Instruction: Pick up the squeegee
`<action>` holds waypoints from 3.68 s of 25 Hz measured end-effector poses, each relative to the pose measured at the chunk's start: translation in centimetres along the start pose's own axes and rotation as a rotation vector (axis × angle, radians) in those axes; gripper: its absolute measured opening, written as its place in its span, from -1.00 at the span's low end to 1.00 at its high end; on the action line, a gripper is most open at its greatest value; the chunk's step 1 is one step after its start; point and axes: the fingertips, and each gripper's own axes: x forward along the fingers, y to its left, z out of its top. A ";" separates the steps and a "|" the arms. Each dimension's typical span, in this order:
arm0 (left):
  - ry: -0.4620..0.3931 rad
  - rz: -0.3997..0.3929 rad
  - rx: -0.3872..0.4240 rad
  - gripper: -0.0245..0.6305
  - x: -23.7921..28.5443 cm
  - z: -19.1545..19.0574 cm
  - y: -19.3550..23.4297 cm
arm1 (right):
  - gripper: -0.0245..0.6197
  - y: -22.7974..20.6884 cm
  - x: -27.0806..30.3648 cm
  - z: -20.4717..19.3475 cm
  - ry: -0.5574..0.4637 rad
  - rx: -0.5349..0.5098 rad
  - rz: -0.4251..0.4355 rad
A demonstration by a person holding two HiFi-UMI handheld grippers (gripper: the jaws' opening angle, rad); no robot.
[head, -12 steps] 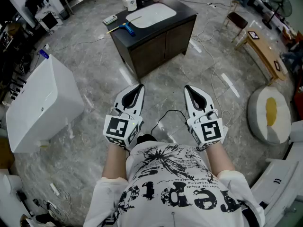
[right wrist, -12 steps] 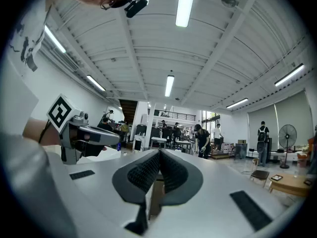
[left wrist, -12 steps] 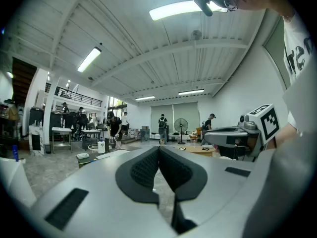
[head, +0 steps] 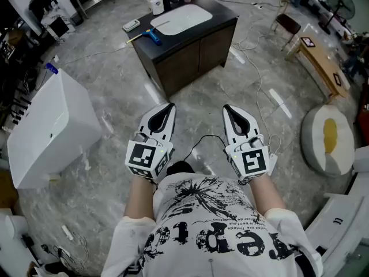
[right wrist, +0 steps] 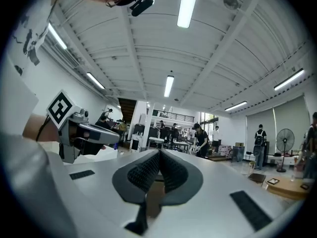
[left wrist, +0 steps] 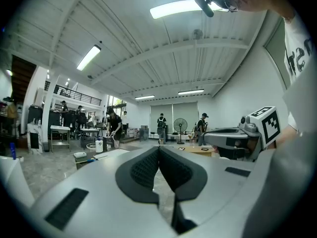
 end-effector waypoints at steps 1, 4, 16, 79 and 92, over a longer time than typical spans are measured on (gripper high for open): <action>0.000 -0.004 -0.006 -0.88 0.3 -0.1 -0.1 | -0.88 -0.3 0.1 -0.1 -0.003 -0.002 -0.004; -0.025 0.002 -0.029 -0.59 1.5 -0.2 -0.2 | -0.88 -1.3 0.3 -0.6 -0.004 0.021 -0.014; -0.021 0.038 -0.041 0.19 9.0 -1.1 7.1 | -0.88 -5.9 8.5 -3.5 0.037 0.077 -0.063; 0.495 0.878 -0.523 0.18 57.2 -23.9 64.2 | -0.88 -24.5 93.0 -22.1 0.274 0.055 0.807; 0.653 0.985 -0.582 0.14 56.8 -30.0 66.4 | -0.88 -24.1 95.2 -26.1 0.354 0.058 0.835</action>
